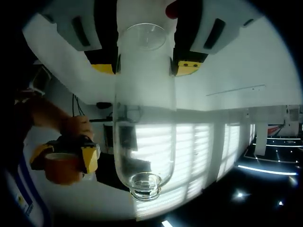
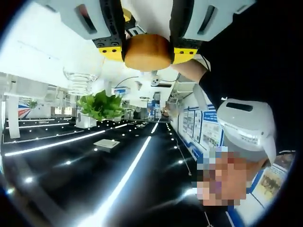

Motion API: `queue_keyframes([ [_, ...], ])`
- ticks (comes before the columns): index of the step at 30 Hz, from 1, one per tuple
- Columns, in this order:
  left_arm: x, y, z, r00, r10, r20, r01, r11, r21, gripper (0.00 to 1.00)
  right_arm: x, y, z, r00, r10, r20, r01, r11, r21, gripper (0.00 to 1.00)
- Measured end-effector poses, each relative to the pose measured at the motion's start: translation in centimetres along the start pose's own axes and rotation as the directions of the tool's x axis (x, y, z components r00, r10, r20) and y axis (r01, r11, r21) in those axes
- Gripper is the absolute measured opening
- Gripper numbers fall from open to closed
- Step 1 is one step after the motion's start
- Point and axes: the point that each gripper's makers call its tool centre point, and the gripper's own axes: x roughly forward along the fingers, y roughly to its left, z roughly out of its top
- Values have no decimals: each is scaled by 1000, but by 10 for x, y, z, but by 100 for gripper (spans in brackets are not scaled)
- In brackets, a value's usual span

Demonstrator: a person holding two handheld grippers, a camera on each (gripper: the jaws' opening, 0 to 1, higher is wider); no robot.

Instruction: Open cup lid place lid on tabletop

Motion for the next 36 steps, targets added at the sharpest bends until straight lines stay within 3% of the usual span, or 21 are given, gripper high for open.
queue_keyframes([
  [10,0,0,0,1000,0,0,0,1000,0,36,5,9,-16,999,14,-40,-13,1000,11,31],
  [16,0,1,0,1000,0,-1,0,1000,1,36,7,15,-39,996,-4,-90,5,1000,10,31],
  [28,0,1,0,1000,1,-1,-1,1000,1,36,8,30,-66,994,-28,-109,34,998,52,30],
  [29,0,1,0,1000,1,-1,-1,1000,2,36,10,31,-68,993,-33,-111,38,998,48,29],
  [31,0,0,0,1000,1,-1,-1,1000,2,36,9,30,-72,993,-54,-109,59,997,47,5],
  [32,0,0,0,1000,1,0,-1,1000,2,36,10,27,-71,993,-73,-88,80,994,73,5],
  [36,0,0,0,1000,1,-1,-1,1000,1,36,5,21,-85,989,-94,-115,101,993,56,5],
])
